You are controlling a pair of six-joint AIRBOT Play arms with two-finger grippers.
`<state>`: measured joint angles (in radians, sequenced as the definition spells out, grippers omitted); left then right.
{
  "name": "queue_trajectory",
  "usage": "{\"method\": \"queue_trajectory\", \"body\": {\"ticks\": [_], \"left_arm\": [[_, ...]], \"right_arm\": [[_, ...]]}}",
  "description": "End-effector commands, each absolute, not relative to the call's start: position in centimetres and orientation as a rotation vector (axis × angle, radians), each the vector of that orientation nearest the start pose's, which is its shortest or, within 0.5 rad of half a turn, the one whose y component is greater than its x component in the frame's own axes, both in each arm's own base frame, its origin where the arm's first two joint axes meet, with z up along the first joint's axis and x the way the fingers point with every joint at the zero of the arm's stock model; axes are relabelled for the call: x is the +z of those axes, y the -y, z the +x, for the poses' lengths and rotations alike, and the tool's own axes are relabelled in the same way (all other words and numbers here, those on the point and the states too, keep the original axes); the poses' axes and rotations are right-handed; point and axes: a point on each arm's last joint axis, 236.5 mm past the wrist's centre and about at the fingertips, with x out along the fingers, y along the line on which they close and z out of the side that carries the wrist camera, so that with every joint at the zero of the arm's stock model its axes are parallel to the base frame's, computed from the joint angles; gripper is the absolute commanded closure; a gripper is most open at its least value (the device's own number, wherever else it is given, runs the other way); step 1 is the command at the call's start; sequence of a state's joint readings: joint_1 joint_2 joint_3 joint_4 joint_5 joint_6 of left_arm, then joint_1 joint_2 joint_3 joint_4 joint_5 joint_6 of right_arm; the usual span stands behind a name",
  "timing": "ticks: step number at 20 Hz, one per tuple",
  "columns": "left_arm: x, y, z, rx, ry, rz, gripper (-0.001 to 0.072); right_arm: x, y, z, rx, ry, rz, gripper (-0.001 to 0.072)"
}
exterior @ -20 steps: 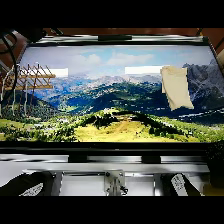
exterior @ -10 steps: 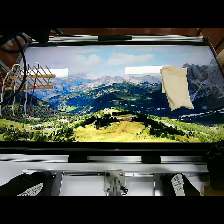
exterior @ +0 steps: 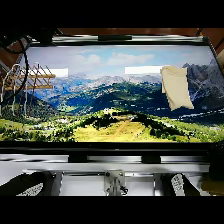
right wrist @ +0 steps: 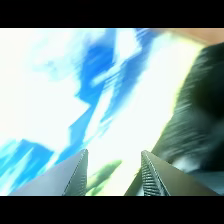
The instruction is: Fold the shirts.
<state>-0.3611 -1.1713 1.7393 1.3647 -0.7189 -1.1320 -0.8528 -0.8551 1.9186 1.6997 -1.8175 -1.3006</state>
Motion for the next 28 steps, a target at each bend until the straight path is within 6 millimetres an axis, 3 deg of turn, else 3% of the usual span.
{"method": "queue_trajectory", "body": {"ticks": [1,4,6,8,9,11,12,13,15,16,19,22,28], "left_arm": [[36.7,20.1,43.2,-0.531,-0.182,0.242,0.0175],[29.1,20.7,43.1,-0.566,-0.477,0.207,0.0176],[23.8,20.6,42.3,-0.566,-0.696,0.178,0.0176],[19.8,19.7,42.3,-0.503,-0.853,0.152,0.0176],[18.0,18.9,42.5,-0.453,-0.921,0.142,0.0176],[13.6,17.0,42.1,-0.336,-1.098,0.133,0.0176],[11.3,16.1,41.3,-0.279,-1.203,0.133,0.0174],[9.9,15.7,40.7,-0.247,-1.273,0.123,0.0172],[9.8,16.2,41.1,-0.248,-1.26,0.11,0.0171],[10.2,16.5,41.7,-0.25,-1.226,0.097,0.0171],[10.4,16.6,42.1,-0.245,-1.207,0.083,0.0171],[10.4,16.6,42.1,-0.247,-1.208,0.085,0.0171],[10.3,16.7,42.2,-0.248,-1.205,0.085,0.0171]], "right_arm": [[32.0,8.6,22.8,-0.37,-0.716,0.72,0.025],[27.8,6.2,29.2,-0.089,-0.791,0.844,0.025],[23.6,4.2,34.6,0.022,-0.864,0.833,0.025],[20.2,-0.6,40.3,0.154,-0.919,0.777,0.0251],[18.8,-3.9,43.3,0.214,-0.913,0.747,0.025],[16.1,-9.8,46.9,0.274,-0.923,0.592,0.025],[14.6,-11.6,47.2,0.275,-0.965,0.431,0.025],[13.5,-11.9,46.9,0.241,-1.009,0.244,0.025],[13.0,-9.6,45.4,0.092,-1.092,-0.105,0.025],[12.6,-9.2,44.6,0.068,-1.13,-0.148,0.0251],[10.4,-10.1,42.5,0.104,-1.267,-0.104,0.0251],[10.5,-11.1,42.2,0.139,-1.273,-0.079,0.0251],[10.5,-11.1,42.5,0.14,-1.264,-0.077,0.0251]]}}
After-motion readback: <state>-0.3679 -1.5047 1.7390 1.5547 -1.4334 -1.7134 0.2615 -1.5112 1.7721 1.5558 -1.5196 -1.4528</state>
